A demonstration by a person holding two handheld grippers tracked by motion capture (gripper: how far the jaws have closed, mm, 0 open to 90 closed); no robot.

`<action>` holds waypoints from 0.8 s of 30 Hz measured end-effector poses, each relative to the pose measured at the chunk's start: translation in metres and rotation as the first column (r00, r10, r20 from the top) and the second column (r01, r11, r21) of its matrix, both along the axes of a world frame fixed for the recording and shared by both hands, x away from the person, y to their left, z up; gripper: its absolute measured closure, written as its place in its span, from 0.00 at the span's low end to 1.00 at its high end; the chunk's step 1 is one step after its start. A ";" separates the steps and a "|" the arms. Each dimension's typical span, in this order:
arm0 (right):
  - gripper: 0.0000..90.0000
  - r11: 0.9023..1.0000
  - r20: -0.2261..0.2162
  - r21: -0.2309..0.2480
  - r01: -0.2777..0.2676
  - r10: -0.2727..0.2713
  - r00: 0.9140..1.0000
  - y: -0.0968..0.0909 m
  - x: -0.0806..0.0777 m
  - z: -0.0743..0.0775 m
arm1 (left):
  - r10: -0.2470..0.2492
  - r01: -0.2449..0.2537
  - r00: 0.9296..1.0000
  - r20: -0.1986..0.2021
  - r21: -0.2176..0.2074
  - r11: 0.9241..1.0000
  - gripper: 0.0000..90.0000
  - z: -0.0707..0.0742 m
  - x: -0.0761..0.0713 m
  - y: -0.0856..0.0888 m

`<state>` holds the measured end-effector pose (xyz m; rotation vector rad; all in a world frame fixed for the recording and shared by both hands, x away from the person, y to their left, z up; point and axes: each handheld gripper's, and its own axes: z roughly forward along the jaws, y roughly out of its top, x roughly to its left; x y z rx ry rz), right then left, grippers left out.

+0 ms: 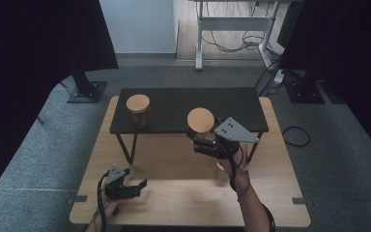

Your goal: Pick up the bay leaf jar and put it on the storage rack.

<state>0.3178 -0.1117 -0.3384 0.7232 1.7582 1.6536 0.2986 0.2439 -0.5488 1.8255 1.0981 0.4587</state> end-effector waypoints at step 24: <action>0.28 0.999 -0.005 -0.021 0.026 -0.027 1.000 0.004 0.020 0.009 | -0.003 0.003 1.000 0.002 0.001 1.000 0.08 0.000 0.000 0.000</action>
